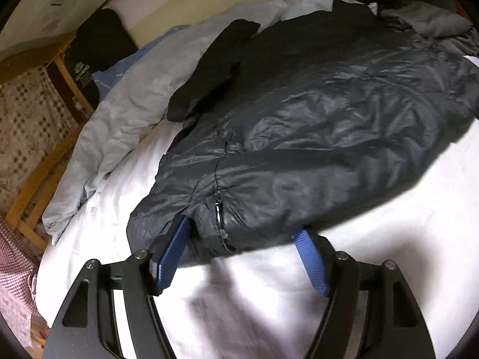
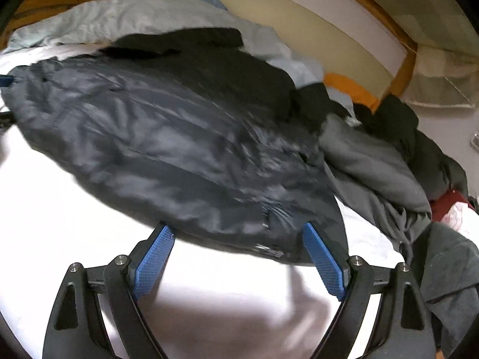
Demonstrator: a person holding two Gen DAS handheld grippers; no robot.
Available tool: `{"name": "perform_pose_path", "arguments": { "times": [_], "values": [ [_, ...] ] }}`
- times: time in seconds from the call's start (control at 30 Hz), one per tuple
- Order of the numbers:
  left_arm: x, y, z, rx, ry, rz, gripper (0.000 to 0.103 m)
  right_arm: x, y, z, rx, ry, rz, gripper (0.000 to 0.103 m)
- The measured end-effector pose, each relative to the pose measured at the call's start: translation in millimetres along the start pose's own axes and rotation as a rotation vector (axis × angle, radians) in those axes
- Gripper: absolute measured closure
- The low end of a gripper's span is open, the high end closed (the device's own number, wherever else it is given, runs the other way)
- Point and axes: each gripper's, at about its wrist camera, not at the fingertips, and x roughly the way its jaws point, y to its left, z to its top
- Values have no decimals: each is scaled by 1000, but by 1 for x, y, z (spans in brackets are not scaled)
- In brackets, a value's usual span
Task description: Fold large clothes
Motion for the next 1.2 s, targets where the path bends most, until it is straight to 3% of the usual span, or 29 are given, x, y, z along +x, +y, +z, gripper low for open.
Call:
{"name": "perform_pose_path", "arguments": {
  "times": [0.07,0.13,0.17,0.23,0.3,0.4,0.53,0.67,0.77,0.9,1.1,1.2],
  "values": [
    [8,4,0,16,-7,19,34,7,-9,-2,30,9,-1,14],
    [20,14,2,-17,9,32,55,15,-19,-2,69,13,6,14],
    [25,20,3,-52,12,1,57,18,-22,-2,83,17,7,14],
    [24,21,3,-71,6,-23,73,24,-31,-1,114,22,17,25],
    [16,13,4,-38,-16,9,79,26,-34,0,127,28,48,54],
    [-3,7,5,-9,-52,55,86,13,-24,1,73,9,30,82],
    [-40,17,3,-31,-56,30,87,-25,-24,-2,53,-27,31,85],
    [-71,35,-18,-121,10,-67,87,-62,-37,-19,141,-9,95,85],
    [-82,37,-41,-110,67,-95,86,-84,-32,-39,129,13,136,85],
    [-93,32,-59,-98,93,-90,85,-97,-17,-57,83,40,146,85],
    [-100,36,-56,-152,93,-99,85,-103,-25,-55,125,39,161,85],
    [-94,42,-48,-190,130,-110,79,-96,-28,-50,76,88,193,80]
  ]
}}
